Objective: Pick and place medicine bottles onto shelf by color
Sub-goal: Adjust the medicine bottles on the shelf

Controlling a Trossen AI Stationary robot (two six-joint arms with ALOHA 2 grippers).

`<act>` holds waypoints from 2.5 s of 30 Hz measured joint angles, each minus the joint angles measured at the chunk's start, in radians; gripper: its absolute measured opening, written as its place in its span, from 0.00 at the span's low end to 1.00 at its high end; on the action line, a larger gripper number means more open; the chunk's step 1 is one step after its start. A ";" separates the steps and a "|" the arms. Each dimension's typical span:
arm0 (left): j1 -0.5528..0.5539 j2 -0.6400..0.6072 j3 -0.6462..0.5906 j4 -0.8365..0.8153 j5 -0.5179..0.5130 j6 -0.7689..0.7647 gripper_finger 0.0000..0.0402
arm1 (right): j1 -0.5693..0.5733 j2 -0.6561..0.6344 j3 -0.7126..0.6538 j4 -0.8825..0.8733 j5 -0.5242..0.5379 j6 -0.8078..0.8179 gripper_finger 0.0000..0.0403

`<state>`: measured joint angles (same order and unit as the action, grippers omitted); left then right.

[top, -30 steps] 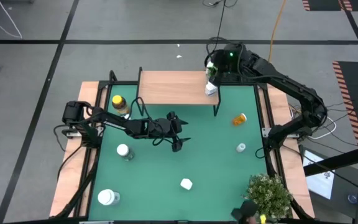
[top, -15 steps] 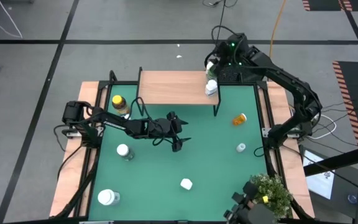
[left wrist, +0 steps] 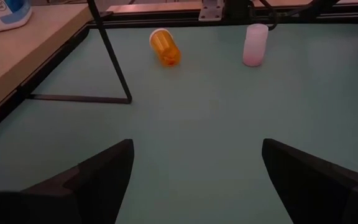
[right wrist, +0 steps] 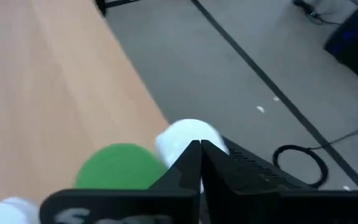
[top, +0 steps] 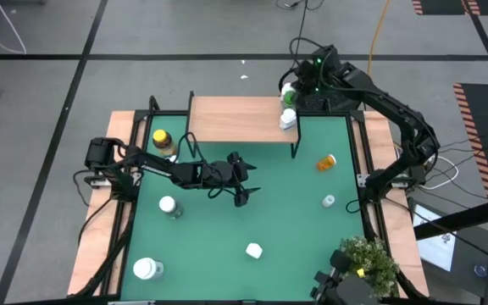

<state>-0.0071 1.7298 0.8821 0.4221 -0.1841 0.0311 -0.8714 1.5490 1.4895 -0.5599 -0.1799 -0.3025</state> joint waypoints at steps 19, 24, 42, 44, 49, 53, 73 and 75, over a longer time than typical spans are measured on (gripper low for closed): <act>0.000 0.000 0.000 -0.046 -0.002 -0.040 0.89 | 0.064 -0.003 0.000 -0.002 -0.007 -0.023 0.00; 0.000 0.000 0.000 -0.051 -0.003 -0.040 0.89 | 0.075 -0.003 0.000 -0.014 -0.006 -0.024 0.00; 0.000 0.000 0.000 -0.052 -0.003 -0.039 0.89 | 0.088 -0.046 -0.019 -0.021 -0.004 -0.012 0.00; 0.000 0.000 0.000 -0.052 -0.003 -0.039 0.89 | 0.089 -0.066 -0.019 -0.014 -0.005 -0.013 0.00; 0.000 0.000 0.000 -0.052 -0.003 -0.039 0.89 | 0.092 -0.112 -0.019 -0.024 -0.006 -0.001 0.00; 0.000 0.000 0.000 -0.052 -0.003 -0.039 0.89 | 0.126 -0.138 -0.018 -0.097 -0.007 -0.012 0.00; -0.005 0.000 0.000 -0.053 -0.002 -0.060 0.89 | 0.267 -0.284 -0.309 0.078 0.179 -0.025 0.00; -0.005 0.000 0.000 -0.052 -0.002 -0.060 0.89 | 0.267 -0.285 -0.316 0.078 0.179 -0.025 0.00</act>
<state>-0.0116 1.7298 0.8818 0.3701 -0.1864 -0.0292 -0.6041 1.2637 1.1733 -0.4818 -0.0013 -0.3271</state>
